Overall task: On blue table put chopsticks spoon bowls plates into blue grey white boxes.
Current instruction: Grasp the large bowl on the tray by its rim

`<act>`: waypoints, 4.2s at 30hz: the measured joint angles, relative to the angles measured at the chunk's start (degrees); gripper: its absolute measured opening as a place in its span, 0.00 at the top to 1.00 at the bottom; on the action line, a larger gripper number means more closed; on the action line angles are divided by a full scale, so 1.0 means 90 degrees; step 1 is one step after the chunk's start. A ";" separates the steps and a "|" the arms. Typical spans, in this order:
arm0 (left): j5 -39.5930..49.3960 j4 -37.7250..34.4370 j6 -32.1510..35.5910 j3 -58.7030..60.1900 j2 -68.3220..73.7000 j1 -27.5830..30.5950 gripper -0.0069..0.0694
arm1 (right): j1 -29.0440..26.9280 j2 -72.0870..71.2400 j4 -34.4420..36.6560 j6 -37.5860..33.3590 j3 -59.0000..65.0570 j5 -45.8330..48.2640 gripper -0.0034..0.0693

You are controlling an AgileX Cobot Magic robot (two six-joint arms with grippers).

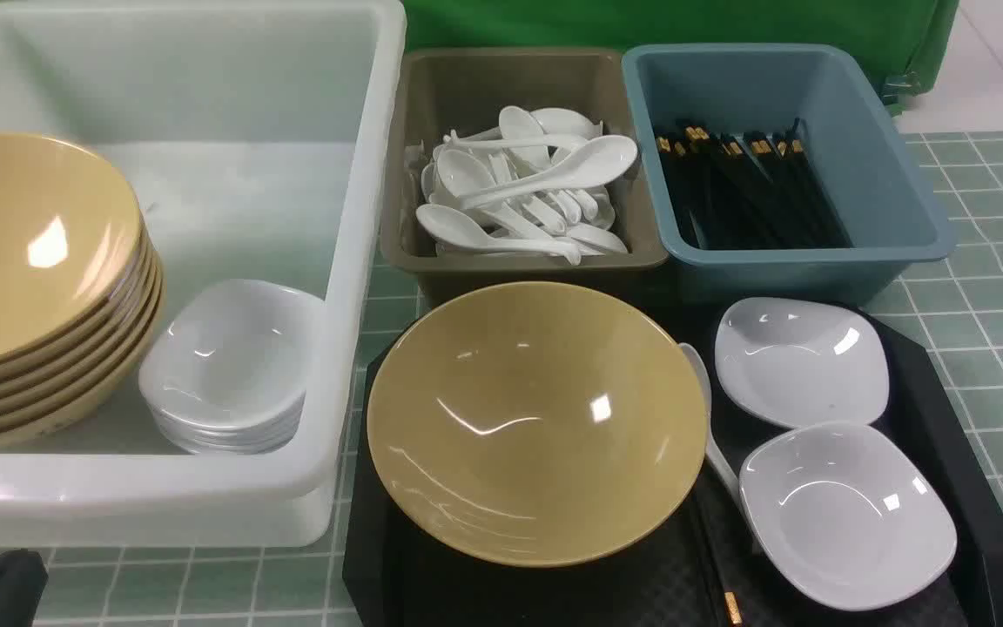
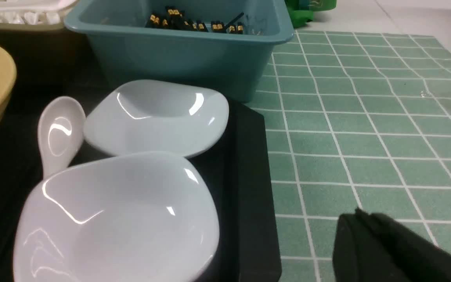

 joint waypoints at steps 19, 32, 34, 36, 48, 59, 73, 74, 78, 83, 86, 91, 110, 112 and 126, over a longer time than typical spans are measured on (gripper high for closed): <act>0.0000 0.0000 0.0000 0.0000 0.0000 0.0000 0.91 | 0.0000 0.0000 0.0000 0.0000 0.0000 0.0000 0.85; -0.0233 0.0028 0.0001 0.0027 0.0000 0.0000 0.91 | 0.0000 0.0000 0.0000 -0.0136 0.0000 -0.0008 0.84; -0.0273 0.0044 0.0001 0.0029 0.0000 0.0000 0.91 | 0.0000 0.0000 0.0000 -0.0142 0.0006 -0.0120 0.83; -0.0385 0.0050 0.0001 0.0034 0.0000 0.0000 0.91 | 0.0000 0.0000 0.0000 -0.0142 0.0021 -0.0391 0.83; -0.4874 0.0094 -0.0006 0.0037 0.0000 0.0000 0.91 | 0.0000 -0.0006 -0.0026 0.0396 0.0036 -0.6394 0.81; -0.6240 -0.0206 -0.0598 -0.0727 -0.0013 0.0000 0.91 | 0.0000 -0.0012 -0.0054 0.1699 -0.0408 -0.6113 0.80; -0.1827 -0.0718 -0.0457 -0.4094 0.3396 -0.0030 0.90 | 0.0032 0.2717 -0.0020 0.0502 -0.2798 -0.0529 0.80; -0.1736 -0.0732 -0.0504 -0.4146 0.3450 -0.0039 0.90 | 0.0040 0.2765 -0.0020 0.0502 -0.2798 -0.0341 0.80; 0.0552 -0.0976 -0.0259 -0.5053 0.4672 -0.0613 0.90 | 0.0371 0.3571 0.0529 -0.0667 -0.2798 0.1316 0.87; 0.2370 -0.1984 0.0992 -0.6412 0.6172 -0.1769 0.90 | 0.1187 0.4243 0.2380 -0.3216 -0.2798 0.1625 0.90; 0.2552 -0.2608 0.1289 -0.6960 0.7004 -0.2495 0.90 | 0.1601 0.4593 0.3005 -0.3928 -0.2798 0.1538 0.90; 0.2449 -0.2691 0.1457 -0.7580 0.8554 -0.3658 0.90 | 0.2256 0.5239 0.3506 -0.4355 -0.2798 0.1475 0.90; 0.3663 -0.1973 0.1272 -0.9817 1.2865 -0.5160 0.90 | 0.2979 0.5640 0.3552 -0.4684 -0.2803 0.1370 0.90; 0.3641 -0.2491 0.1649 -0.9824 1.2857 -0.5233 0.90 | 0.2979 0.5640 0.3552 -0.4684 -0.2803 0.1331 0.90; 0.3813 -0.0577 0.0560 -1.0059 1.2048 -0.4222 0.65 | 0.2979 0.5640 0.3552 -0.4684 -0.2803 0.1325 0.90</act>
